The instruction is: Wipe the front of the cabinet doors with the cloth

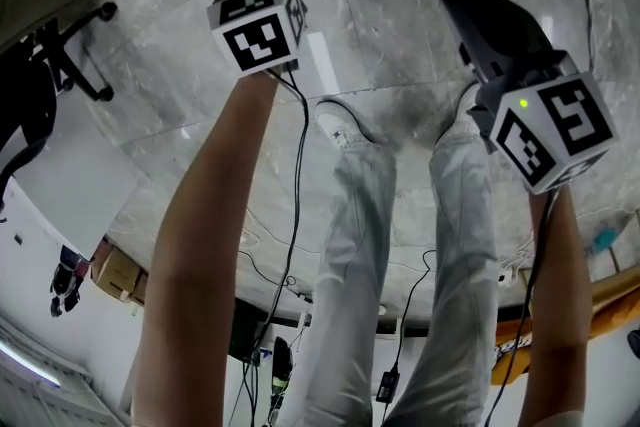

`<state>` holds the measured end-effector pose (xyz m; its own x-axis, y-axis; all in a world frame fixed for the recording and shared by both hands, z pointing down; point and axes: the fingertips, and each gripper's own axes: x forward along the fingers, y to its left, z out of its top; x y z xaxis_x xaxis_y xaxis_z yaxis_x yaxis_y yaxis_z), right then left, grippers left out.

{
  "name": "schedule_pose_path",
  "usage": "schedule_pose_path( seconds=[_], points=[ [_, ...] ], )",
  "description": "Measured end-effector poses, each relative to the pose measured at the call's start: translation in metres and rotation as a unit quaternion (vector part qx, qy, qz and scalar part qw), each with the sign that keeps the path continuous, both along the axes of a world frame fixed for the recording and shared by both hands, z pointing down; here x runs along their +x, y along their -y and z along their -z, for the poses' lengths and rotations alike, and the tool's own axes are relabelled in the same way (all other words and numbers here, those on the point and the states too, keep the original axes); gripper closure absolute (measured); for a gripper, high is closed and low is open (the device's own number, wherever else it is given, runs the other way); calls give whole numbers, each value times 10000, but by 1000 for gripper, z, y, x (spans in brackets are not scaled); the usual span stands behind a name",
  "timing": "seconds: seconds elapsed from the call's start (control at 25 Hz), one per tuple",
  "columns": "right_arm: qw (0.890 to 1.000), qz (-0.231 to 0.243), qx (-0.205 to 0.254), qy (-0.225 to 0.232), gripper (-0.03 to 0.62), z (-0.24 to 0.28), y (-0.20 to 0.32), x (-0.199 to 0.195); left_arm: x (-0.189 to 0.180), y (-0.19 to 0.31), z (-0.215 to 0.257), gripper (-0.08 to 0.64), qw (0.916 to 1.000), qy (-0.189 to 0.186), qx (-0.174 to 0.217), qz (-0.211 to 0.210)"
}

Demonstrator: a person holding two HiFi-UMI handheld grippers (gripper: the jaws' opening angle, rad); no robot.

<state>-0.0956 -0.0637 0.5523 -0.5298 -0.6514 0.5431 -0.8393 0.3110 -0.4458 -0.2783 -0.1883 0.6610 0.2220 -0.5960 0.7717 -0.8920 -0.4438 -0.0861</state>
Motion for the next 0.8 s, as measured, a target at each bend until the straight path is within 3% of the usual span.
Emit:
schedule_pose_path(
  seconds=[0.32, 0.64, 0.8],
  points=[
    [9992, 387, 38, 39, 565, 5, 12, -50, -76, 6, 3, 488, 9982, 293, 6, 520],
    [9990, 429, 75, 45, 565, 4, 14, -50, -107, 6, 8, 488, 9958, 462, 101, 790],
    [9990, 440, 53, 72, 565, 4, 9, -42, -125, -3, 9, 489, 9903, 682, 139, 1203]
  ],
)
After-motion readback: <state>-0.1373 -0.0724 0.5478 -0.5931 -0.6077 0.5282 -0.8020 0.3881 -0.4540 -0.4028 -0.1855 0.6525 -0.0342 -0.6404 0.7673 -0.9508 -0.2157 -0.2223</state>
